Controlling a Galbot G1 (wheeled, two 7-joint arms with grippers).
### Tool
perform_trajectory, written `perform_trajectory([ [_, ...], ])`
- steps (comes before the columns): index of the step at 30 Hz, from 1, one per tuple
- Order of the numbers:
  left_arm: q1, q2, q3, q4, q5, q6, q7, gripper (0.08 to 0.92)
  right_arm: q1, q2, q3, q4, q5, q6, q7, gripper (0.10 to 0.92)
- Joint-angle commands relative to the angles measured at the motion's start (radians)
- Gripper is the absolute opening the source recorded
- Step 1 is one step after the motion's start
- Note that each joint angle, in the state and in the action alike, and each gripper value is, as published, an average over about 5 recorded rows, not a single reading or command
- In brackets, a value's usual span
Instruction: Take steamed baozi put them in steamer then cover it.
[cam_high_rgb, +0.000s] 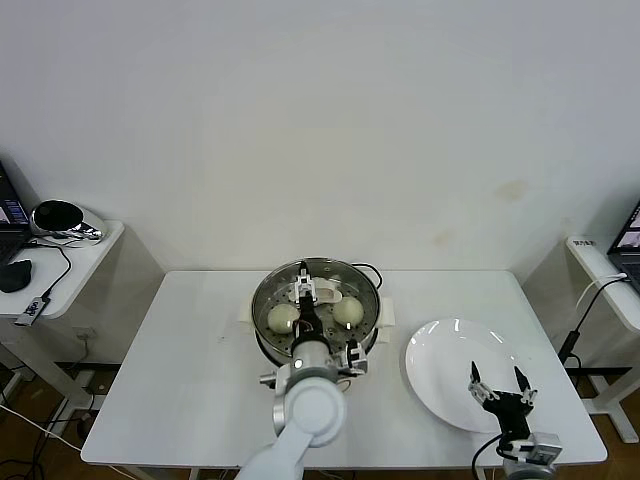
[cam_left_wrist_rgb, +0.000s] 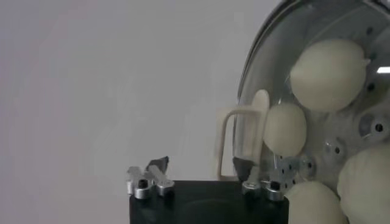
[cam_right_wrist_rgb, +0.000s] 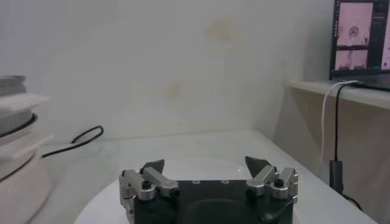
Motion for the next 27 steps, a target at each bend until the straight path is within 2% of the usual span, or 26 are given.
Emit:
perform_trajectory([
  [1, 0.023, 0.011, 0.006, -0.079, -0.006, 0.04, 0.025, 0.822, 0.002, 0.0, 0.0, -0.006, 0.001, 0.002, 0.001, 0.823],
  [9, 0.095, 0.064, -0.017, -0.252, -0.056, 0.037, 0.027, 0.823, -0.014, -0.006, 0.0, 0.004, 0.007, -0.009, -0.012, 0.823],
  [12, 0.136, 0.103, -0.073, -0.347, -0.191, 0.021, -0.057, 0.823, -0.033, -0.009, -0.01, 0.026, 0.011, -0.019, -0.028, 0.823],
  [15, 0.187, 0.157, -0.17, -0.429, -0.455, -0.037, -0.213, 0.823, -0.05, -0.01, -0.028, 0.051, 0.01, -0.027, -0.039, 0.823],
  [18, 0.252, 0.215, -0.29, -0.466, -0.779, -0.151, -0.413, 0.823, -0.061, -0.007, -0.049, 0.071, 0.005, -0.027, -0.049, 0.823],
  [20, 0.32, 0.225, -0.407, -0.47, -1.006, -0.277, -0.496, 0.823, -0.068, -0.002, -0.066, 0.079, -0.001, -0.018, -0.053, 0.823],
  [23, 0.434, 0.2, -0.594, -0.461, -1.297, -0.461, -0.504, 0.823, -0.078, 0.005, -0.091, 0.087, -0.02, 0.007, -0.054, 0.823],
  [27, 0.539, 0.184, -0.741, -0.388, -1.602, -0.603, -0.48, 0.823, -0.081, 0.012, -0.108, 0.081, -0.081, 0.056, -0.062, 0.823],
])
